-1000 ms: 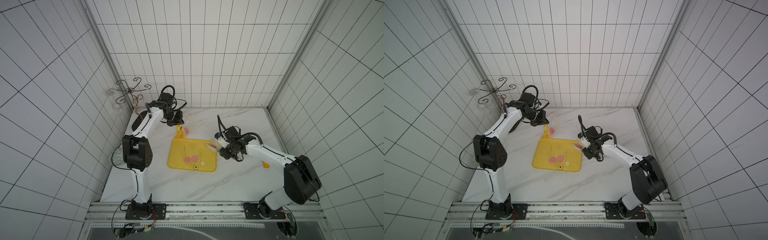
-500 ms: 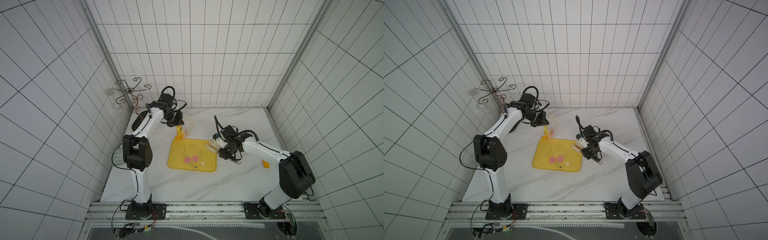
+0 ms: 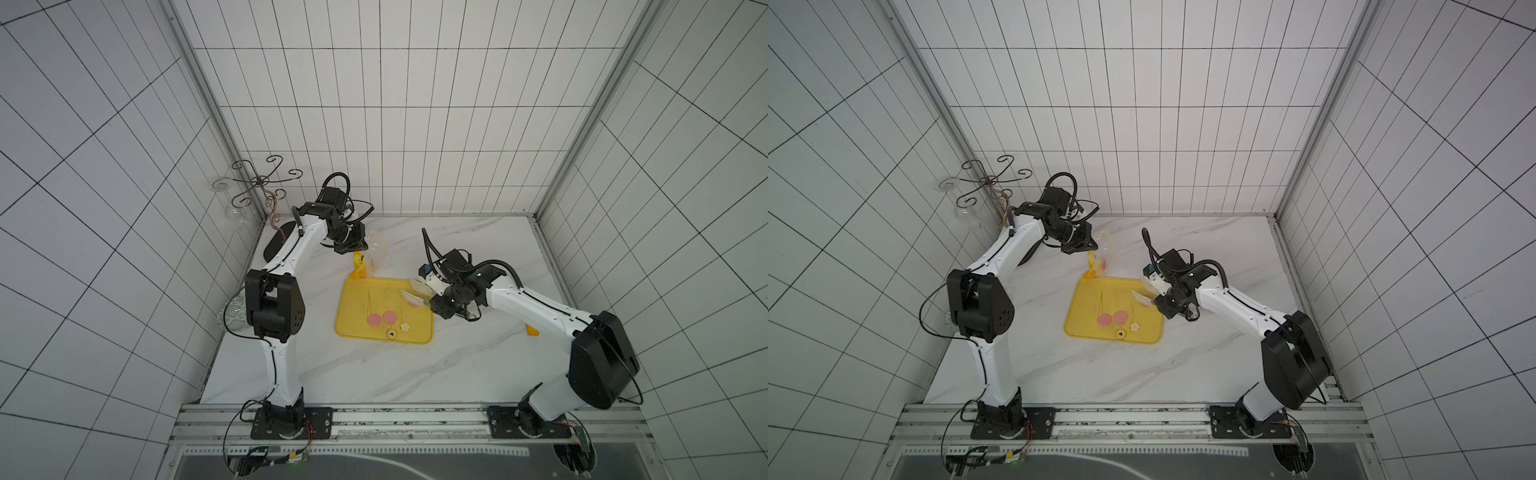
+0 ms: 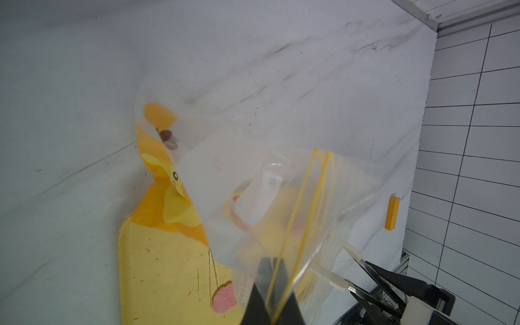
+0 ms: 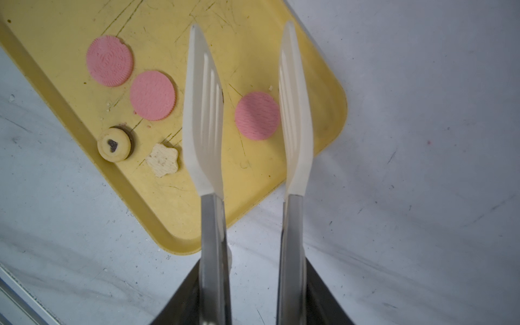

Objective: Put the cookies into a resealable bag to prevent moisture
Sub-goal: Adjust the cookie on the tray, then pick up the cookie from the tray.

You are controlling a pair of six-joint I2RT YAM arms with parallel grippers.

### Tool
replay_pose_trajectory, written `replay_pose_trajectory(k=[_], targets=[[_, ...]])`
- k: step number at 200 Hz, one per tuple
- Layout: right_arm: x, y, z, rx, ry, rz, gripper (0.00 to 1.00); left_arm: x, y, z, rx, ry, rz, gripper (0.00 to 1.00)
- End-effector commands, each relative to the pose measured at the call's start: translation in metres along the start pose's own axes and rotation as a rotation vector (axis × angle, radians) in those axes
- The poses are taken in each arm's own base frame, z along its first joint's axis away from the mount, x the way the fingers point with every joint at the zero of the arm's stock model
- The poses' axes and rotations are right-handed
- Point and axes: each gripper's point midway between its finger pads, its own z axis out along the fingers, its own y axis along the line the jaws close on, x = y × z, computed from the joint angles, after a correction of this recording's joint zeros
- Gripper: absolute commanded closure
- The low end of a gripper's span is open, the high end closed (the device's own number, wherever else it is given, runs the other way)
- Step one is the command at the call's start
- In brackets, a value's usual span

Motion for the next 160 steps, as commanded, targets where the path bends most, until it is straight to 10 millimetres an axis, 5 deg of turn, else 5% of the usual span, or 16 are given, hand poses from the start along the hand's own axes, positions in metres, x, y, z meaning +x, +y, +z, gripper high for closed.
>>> replay_pose_trajectory(k=[1,160], targets=[[-0.008,-0.010,-0.024,0.044,-0.042,0.002,0.48,-0.001,0.000,-0.001,0.001,-0.002,0.012,1.00],[-0.002,-0.005,0.005,-0.005,0.063,-0.031,0.43,0.003,0.000,-0.001,-0.005,0.000,0.015,1.00]])
